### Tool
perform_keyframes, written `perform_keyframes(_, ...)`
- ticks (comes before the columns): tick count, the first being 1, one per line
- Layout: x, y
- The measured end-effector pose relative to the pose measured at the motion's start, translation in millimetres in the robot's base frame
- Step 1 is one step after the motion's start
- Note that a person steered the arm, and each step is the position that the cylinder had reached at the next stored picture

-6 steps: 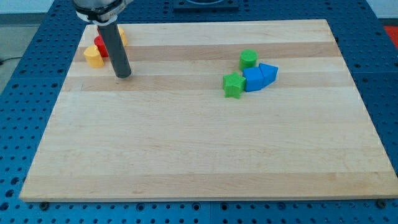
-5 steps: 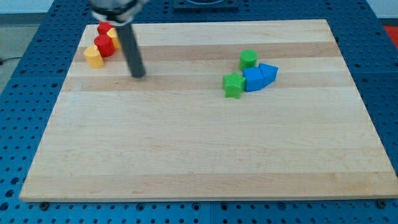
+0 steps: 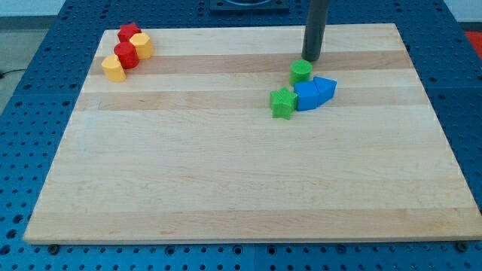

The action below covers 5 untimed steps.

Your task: Move the green circle to the top right of the green star

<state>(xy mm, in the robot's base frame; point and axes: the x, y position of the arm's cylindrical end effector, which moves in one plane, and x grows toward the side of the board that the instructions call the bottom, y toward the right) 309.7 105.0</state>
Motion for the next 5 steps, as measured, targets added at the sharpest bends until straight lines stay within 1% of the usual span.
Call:
perform_keyframes(1,37,-25)
perform_keyframes(2,4,-22)
perform_keyframes(3,-14,37)
perform_keyframes(4,9,77)
perform_keyframes(5,29,45)
